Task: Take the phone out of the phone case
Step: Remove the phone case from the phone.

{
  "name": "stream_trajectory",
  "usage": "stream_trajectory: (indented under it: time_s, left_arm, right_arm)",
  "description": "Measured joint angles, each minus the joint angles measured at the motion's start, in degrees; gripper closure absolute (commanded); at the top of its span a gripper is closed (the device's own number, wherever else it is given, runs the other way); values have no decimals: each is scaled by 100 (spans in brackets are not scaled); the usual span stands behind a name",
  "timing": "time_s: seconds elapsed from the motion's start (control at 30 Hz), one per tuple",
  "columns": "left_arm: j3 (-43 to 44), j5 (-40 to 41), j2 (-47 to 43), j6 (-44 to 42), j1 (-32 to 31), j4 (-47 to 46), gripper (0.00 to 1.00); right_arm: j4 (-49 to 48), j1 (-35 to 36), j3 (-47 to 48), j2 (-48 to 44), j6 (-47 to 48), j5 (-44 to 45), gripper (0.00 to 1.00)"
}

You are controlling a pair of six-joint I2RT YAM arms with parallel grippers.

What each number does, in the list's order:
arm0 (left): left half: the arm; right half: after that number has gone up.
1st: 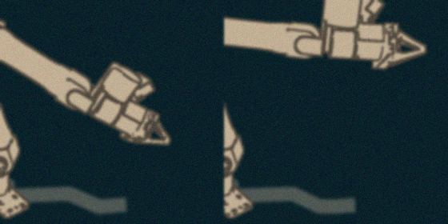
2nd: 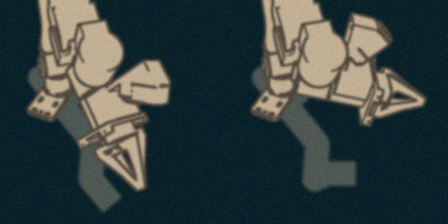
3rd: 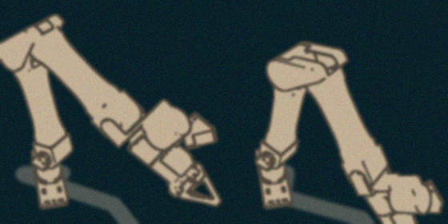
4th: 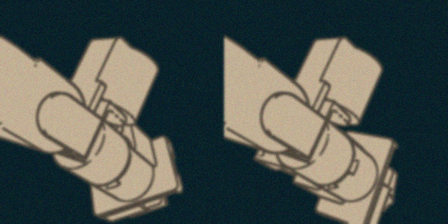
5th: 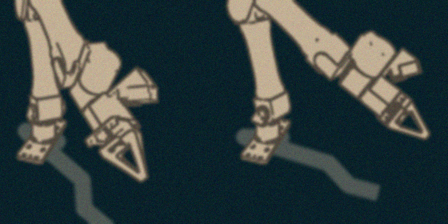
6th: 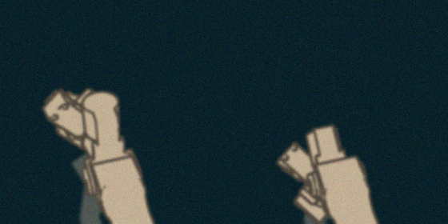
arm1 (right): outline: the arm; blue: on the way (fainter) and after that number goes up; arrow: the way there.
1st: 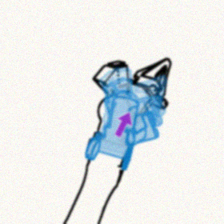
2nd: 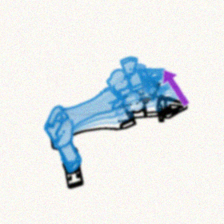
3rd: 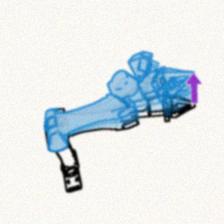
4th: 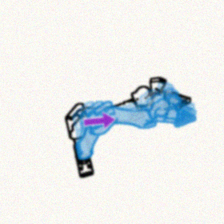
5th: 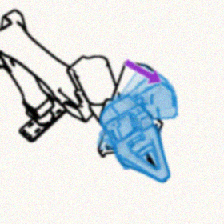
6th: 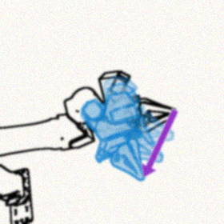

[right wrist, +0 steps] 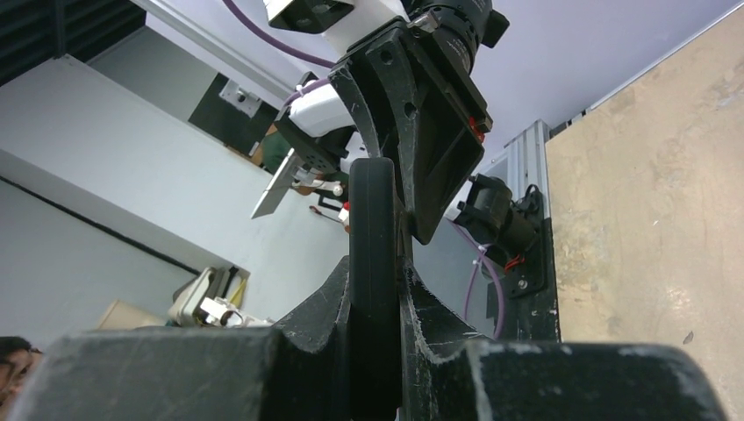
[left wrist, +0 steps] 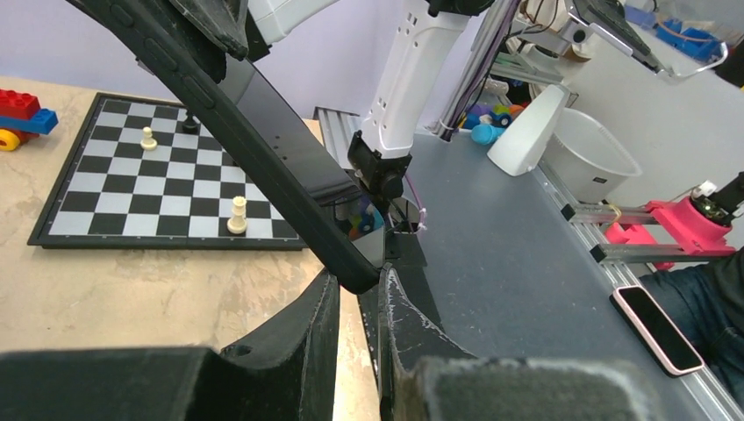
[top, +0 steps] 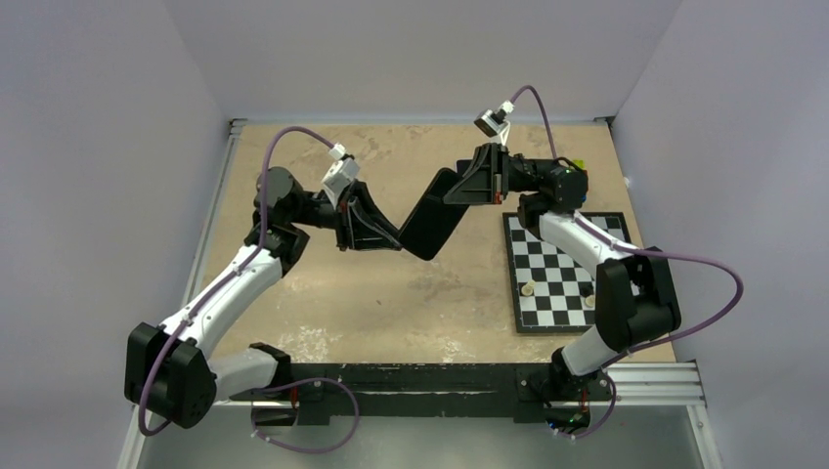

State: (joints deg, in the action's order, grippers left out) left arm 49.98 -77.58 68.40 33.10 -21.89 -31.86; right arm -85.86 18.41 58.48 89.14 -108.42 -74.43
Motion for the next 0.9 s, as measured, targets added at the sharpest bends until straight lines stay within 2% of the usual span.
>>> stream_trajectory:
  time_s: [0.4, 0.57, 0.67, 0.73, 0.83, 0.9]
  left_arm:
    - [111, -240, 157, -321, 20, -85, 100]
    - [245, 44, 205, -881, 42, 769, 100]
    - [398, 557, 90, -1019, 39, 1506, 100]
    - [487, 1016, -20, -977, 33, 1976, 88]
    - [490, 1679, -328, -833, 9, 2542, 58]
    - [448, 2170, -658, -789, 7, 2870, 46]
  right_arm:
    - [-7, 72, 85, -2, -271, 138, 100]
    - [-17, 149, 258, -9, -330, 127, 100]
    - [-15, 122, 278, -9, -339, 229, 100]
    - [-13, 96, 291, -9, -321, 308, 100]
    - [11, 85, 291, -9, -7, 385, 100]
    - [181, 87, 291, -31, 339, 428, 100]
